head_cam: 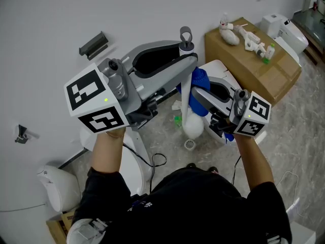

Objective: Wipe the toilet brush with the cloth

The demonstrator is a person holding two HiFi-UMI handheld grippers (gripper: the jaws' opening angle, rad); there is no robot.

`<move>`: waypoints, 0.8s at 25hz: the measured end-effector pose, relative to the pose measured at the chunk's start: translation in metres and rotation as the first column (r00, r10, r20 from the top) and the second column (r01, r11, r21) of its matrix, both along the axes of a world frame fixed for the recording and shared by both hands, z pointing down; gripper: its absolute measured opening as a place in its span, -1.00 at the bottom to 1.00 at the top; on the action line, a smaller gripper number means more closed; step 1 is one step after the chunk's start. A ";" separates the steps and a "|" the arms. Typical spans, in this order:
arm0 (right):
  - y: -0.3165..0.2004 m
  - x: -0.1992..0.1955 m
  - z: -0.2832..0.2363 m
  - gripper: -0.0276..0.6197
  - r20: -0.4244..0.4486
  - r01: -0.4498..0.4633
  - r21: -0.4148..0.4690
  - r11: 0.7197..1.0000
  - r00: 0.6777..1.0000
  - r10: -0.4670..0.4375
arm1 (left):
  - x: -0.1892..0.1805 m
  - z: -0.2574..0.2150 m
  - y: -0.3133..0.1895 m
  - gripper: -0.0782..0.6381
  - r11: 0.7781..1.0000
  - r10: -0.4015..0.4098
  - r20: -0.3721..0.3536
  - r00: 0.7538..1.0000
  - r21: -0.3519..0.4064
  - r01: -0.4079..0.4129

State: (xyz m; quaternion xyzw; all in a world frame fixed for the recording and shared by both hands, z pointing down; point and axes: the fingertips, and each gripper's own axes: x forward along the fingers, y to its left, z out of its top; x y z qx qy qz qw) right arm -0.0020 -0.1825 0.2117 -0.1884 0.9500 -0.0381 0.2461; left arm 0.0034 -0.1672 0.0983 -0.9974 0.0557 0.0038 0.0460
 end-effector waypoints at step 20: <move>-0.001 -0.007 0.028 -0.72 -0.030 0.003 -0.052 0.999 1.000 -0.005 | 0.000 -0.002 0.003 -0.51 1.000 0.003 -0.007 1.000 0.002 -0.003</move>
